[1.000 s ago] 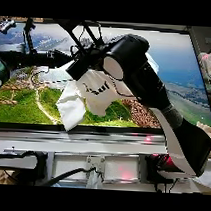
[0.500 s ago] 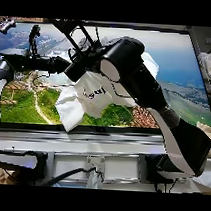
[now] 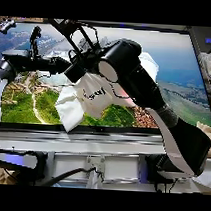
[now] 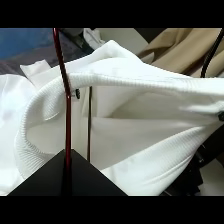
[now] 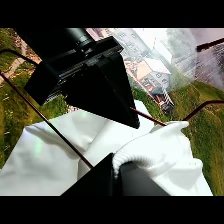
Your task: Fold the clothes and pants, and hang the long-sleeved shirts on hangers.
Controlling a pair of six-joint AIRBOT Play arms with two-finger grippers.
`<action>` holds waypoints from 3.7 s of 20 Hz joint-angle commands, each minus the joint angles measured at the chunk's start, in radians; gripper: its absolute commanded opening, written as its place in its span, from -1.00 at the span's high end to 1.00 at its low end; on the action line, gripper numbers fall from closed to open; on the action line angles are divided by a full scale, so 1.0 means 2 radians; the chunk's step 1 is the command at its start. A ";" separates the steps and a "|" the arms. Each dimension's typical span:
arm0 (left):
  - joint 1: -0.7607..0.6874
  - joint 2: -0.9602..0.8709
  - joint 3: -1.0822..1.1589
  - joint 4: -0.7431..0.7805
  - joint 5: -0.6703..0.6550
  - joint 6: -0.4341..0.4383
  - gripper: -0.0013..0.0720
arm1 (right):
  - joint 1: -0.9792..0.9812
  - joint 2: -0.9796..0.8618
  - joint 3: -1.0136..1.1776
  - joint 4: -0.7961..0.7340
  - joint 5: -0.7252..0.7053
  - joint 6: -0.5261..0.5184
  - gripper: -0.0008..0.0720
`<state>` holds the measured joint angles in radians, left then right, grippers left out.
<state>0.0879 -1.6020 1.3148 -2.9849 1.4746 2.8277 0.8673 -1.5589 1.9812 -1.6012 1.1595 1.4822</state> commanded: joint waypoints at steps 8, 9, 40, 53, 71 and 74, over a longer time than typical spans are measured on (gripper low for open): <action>-0.001 0.000 0.021 0.000 0.028 0.004 0.94 | -0.001 0.000 0.000 -0.004 0.000 0.000 0.90; -0.001 0.000 0.029 0.000 0.030 0.003 0.94 | -0.001 0.000 0.000 -0.006 0.000 0.000 0.90; -0.024 0.000 0.044 0.000 -0.013 0.023 0.94 | -0.001 0.000 -0.044 -0.014 -0.063 -0.001 0.90; -0.025 0.000 0.044 0.000 -0.017 0.025 0.94 | -0.001 -0.005 -0.044 -0.026 -0.095 -0.001 0.90; -0.025 0.000 0.044 0.000 -0.017 0.025 0.94 | -0.001 -0.019 -0.044 -0.026 -0.096 -0.002 0.90; -0.025 0.000 0.044 0.000 -0.017 0.027 0.94 | -0.001 -0.019 -0.044 -0.026 -0.096 -0.002 0.90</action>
<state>0.0383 -1.6020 1.4021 -2.9845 1.4399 2.8780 0.8661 -1.5955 1.8931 -1.6527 0.9672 1.4792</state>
